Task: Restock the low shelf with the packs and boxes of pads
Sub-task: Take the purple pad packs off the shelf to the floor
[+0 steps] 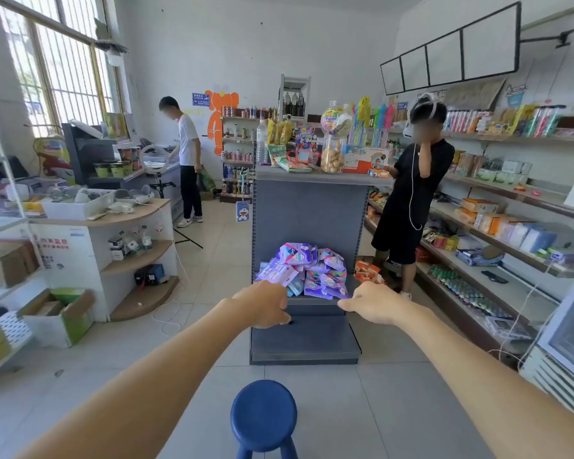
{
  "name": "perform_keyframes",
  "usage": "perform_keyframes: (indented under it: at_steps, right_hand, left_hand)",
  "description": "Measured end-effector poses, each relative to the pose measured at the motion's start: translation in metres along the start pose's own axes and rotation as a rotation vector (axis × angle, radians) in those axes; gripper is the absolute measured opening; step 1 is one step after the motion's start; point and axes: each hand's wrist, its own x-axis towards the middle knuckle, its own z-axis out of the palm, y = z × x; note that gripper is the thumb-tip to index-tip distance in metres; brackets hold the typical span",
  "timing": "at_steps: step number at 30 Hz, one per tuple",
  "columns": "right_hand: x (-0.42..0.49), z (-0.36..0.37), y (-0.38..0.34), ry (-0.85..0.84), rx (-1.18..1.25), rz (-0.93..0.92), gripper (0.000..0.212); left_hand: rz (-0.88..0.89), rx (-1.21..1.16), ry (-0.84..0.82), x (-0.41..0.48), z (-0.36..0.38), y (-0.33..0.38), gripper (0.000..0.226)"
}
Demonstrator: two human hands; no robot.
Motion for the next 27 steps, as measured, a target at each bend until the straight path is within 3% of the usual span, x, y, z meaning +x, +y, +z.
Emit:
perform_keyframes:
  at_steps: [5, 8, 12, 21, 25, 27]
  right_hand:
    - [0.023, 0.015, 0.005, 0.072, 0.032, -0.013, 0.040]
    - [0.046, 0.024, 0.021, 0.142, 0.029, -0.006, 0.048]
    - [0.091, 0.032, 0.052, 0.123, 0.027, 0.033, 0.037]
    - [0.244, -0.004, 0.106, 0.111, 0.060, -0.023, 0.043]
    - [0.311, -0.029, 0.128, 0.084, 0.058, -0.049, 0.034]
    - [0.348, -0.041, 0.139, 0.098, 0.064, -0.055, 0.036]
  left_hand:
    - [-0.002, -0.044, 0.034, 0.024, 0.018, -0.014, 0.031]
    - [0.012, -0.097, 0.064, 0.049, 0.026, -0.020, 0.026]
    - [-0.002, -0.091, 0.058, 0.100, 0.034, -0.018, 0.025]
    - [-0.066, -0.084, 0.005, 0.263, 0.041, 0.010, 0.020]
    - [-0.102, -0.124, -0.021, 0.339, 0.039, 0.019, 0.009]
    - [-0.123, -0.154, -0.016, 0.375, 0.038, 0.020, 0.014]
